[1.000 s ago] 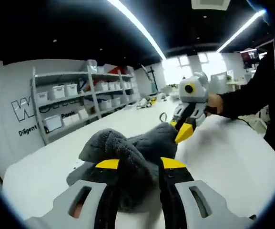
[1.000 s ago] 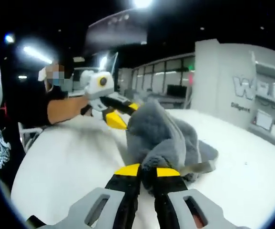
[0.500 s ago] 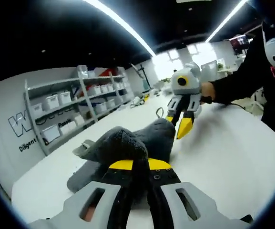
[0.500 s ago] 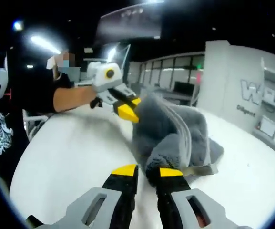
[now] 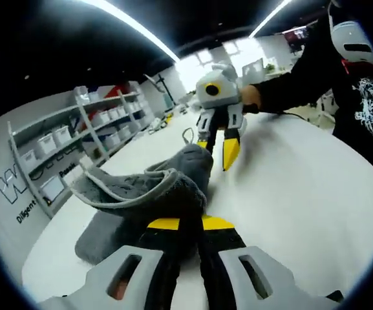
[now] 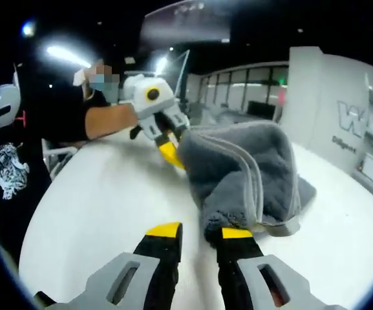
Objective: Open the folded towel by lifting each exposed corner and separating the folded layers until the towel lies flat within the target outline without major curled edges
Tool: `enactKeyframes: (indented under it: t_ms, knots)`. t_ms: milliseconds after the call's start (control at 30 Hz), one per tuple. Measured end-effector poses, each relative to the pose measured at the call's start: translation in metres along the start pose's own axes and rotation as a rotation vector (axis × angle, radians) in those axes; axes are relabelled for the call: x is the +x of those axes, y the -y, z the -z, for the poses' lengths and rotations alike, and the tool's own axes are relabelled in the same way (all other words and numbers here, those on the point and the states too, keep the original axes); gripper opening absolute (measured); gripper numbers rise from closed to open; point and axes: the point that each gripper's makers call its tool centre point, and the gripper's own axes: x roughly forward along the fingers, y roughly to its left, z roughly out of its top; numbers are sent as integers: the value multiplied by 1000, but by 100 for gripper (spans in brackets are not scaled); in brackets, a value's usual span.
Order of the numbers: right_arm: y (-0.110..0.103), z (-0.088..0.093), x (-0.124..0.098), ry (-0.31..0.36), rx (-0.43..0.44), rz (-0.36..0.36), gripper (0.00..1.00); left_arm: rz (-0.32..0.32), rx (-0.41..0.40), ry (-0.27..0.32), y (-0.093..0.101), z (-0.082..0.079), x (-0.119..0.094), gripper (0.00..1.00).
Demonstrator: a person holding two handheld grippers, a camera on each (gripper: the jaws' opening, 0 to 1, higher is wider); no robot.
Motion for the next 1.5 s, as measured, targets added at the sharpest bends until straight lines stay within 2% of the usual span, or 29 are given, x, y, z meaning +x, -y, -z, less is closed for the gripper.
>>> enactKeyframes:
  t_ms: [233,433,533,633,733,833,900,1000,1100,1200,1367,1433,1500]
  knots:
    - [-3,9,-7,-34,-40,8,18,21,16,-44,9,9,-4,10]
    - [-5,9,-11,-35,-82,17,19,28,10,-55,13,8,-6,23]
    - [-6,6,-15,-34,-104,29,23,21,7,-64,13,7,-7,29]
    - [0,-4,-16,2,-96,46,25,-6,-38,-43,6,1,-8,31]
    - [10,-11,-11,31,-61,82,24,-46,-117,-30,-4,0,-6,31]
    - [31,-14,-10,29,-37,183,16,-94,-187,-1,-14,-4,-6,29]
    - [32,-21,-11,76,21,176,8,-109,-198,11,-16,-5,-6,24]
    - [35,-25,-15,104,57,180,3,-133,-181,12,-20,-5,-8,12]
    - [27,-24,-16,99,40,156,2,-130,-177,24,-18,-4,-10,9]
    - [12,-15,-14,48,-25,105,1,-111,-137,11,-10,-1,-10,8]
    - [-9,8,-8,-73,-212,40,1,-49,5,-43,11,6,-8,8]
    - [-15,17,-7,-123,-274,24,1,-6,64,-84,22,11,-7,8]
    - [-18,23,-5,-151,-291,14,1,31,106,-126,32,16,-6,8]
